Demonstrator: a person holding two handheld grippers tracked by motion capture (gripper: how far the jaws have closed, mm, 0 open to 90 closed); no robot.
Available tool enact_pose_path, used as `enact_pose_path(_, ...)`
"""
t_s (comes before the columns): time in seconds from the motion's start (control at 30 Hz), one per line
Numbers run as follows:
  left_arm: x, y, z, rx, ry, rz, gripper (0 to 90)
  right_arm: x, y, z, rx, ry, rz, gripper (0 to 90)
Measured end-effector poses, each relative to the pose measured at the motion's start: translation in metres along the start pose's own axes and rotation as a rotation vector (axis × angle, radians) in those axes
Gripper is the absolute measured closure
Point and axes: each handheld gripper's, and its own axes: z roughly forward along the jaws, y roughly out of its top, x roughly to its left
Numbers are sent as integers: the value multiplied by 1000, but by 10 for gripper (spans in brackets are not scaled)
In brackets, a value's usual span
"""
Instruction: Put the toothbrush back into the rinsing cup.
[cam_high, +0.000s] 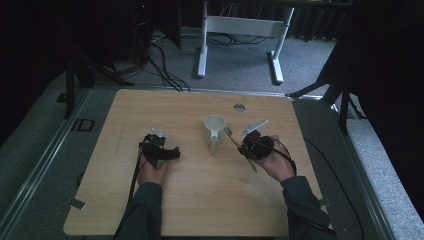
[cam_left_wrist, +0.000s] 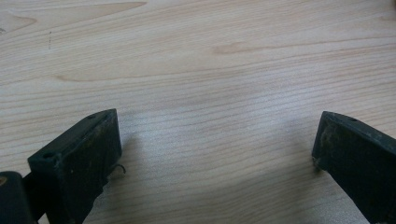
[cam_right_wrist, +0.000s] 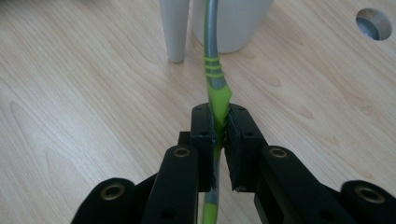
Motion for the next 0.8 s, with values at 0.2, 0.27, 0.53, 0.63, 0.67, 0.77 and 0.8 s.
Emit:
enact_pose_path(0.2, 0, 0, 0, 0, 0, 0, 16, 0, 2, -2, -17, -3, 5, 821)
enact_pose_path(0.27, 0, 0, 0, 0, 0, 0, 16, 1, 2, -2, -23, -4, 10, 821)
enact_pose_path(0.53, 0, 0, 0, 1, -1, 1, 16, 0, 3, -4, -43, -6, 13, 821)
enact_pose_path(0.63, 0, 0, 0, 1, 0, 1, 16, 0, 4, -5, -52, 0, 18, 822)
enact_pose_path(0.67, 0, 0, 0, 1, -1, 1, 16, 0, 4, -5, -55, -2, 19, 821)
enact_pose_path(0.77, 0, 0, 0, 1, -1, 1, 16, 0, 5, -7, -63, -2, 20, 822)
enact_pose_path(0.8, 0, 0, 0, 1, 0, 0, 16, 0, 6, -7, -65, -2, 20, 822)
